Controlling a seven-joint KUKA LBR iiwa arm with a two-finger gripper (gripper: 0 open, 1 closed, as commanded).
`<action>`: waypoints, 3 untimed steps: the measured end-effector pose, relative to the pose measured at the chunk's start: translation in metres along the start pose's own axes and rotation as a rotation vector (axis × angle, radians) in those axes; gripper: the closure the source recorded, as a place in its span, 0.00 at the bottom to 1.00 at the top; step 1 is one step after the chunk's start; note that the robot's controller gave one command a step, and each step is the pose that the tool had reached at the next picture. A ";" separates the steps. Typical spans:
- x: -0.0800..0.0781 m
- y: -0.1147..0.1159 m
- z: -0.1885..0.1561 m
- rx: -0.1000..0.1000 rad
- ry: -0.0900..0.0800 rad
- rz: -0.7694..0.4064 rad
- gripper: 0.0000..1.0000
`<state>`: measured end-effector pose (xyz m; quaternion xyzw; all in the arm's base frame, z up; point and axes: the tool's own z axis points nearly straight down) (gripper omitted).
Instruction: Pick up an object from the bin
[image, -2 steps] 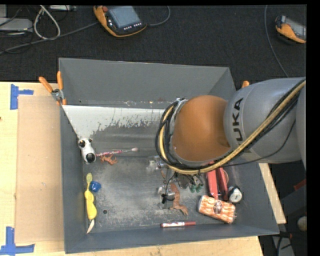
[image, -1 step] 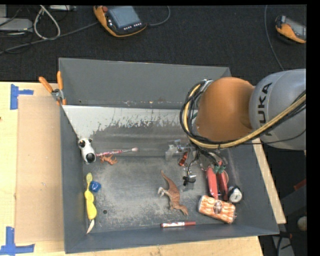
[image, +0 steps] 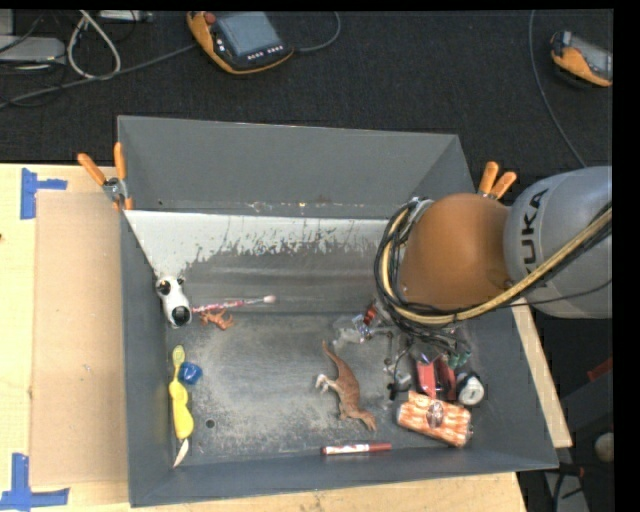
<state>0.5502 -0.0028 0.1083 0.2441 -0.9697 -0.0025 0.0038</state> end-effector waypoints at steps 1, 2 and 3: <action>0.007 0.016 0.038 0.007 -0.012 -0.288 0.00; 0.012 0.027 0.039 0.000 0.002 -0.129 1.00; 0.012 0.027 0.039 0.000 0.002 -0.129 1.00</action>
Offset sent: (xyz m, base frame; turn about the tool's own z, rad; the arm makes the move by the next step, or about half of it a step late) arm -0.0235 0.0180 -0.0383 -0.1330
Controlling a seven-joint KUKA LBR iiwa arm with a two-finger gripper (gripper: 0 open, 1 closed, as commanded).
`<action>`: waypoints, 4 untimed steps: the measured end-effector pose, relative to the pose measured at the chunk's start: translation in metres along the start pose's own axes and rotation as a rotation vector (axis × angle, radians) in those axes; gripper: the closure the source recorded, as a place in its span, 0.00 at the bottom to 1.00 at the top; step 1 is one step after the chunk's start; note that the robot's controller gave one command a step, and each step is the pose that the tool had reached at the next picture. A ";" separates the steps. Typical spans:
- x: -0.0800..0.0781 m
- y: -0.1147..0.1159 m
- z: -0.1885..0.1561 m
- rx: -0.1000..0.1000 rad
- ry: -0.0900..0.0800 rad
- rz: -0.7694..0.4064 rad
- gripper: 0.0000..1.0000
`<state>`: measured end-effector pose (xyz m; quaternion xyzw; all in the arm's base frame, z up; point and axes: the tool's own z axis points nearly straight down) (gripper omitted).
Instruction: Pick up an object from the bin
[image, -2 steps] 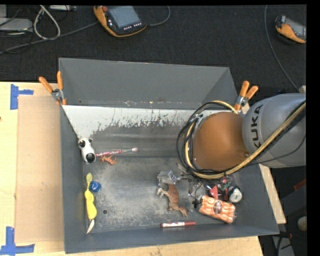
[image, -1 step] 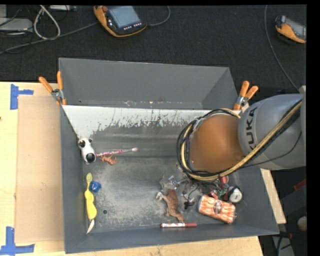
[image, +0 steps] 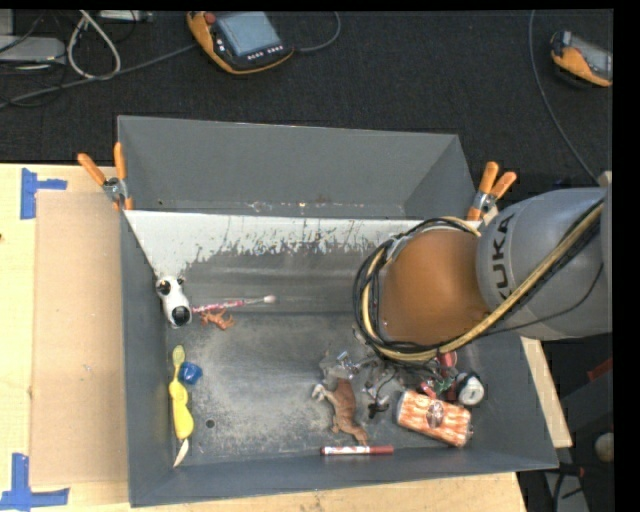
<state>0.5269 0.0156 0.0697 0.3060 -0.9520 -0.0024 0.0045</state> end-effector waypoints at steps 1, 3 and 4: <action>0.001 0.001 -0.005 -0.001 0.002 0.001 1.00; 0.000 0.002 -0.030 -0.002 0.001 0.003 1.00; 0.002 0.003 -0.056 -0.006 0.006 0.005 1.00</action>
Offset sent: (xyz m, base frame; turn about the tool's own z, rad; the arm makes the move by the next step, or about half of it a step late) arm -0.0007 0.0002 0.0277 0.0004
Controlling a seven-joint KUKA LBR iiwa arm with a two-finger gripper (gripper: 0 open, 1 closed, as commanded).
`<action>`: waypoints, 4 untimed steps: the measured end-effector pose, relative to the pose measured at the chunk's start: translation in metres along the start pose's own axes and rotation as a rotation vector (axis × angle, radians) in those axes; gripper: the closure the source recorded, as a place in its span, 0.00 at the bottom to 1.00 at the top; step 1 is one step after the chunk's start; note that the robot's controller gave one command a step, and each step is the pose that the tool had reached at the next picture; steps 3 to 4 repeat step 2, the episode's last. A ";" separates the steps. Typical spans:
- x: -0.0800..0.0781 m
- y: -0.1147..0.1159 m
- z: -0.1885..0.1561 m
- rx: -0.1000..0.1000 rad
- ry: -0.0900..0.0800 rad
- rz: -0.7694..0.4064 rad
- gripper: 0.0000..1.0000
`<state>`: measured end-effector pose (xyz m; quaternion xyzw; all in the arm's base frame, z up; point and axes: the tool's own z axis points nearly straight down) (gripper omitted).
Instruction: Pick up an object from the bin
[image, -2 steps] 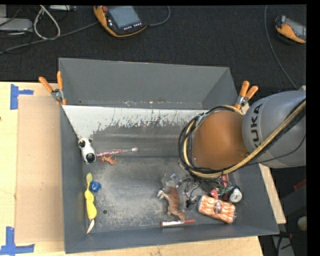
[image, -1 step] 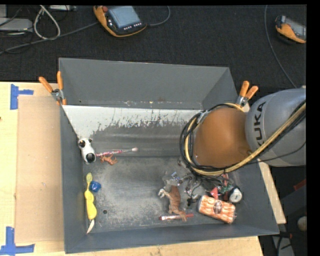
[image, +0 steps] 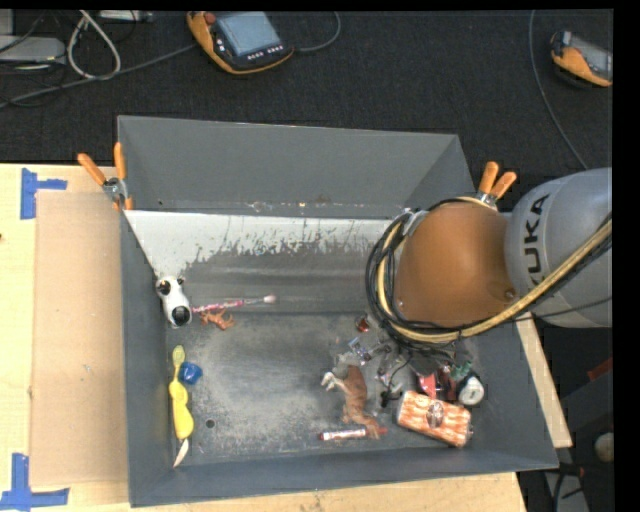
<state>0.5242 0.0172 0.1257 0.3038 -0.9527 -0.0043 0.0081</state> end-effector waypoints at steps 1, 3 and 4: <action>-0.001 0.000 -0.034 0.003 -0.004 0.000 1.00; -0.001 0.000 -0.065 0.003 -0.005 0.001 1.00; -0.001 0.000 -0.065 0.003 -0.005 0.001 1.00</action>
Offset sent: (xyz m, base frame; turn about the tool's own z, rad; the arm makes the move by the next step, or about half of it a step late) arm 0.0011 0.0000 0.0317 0.0001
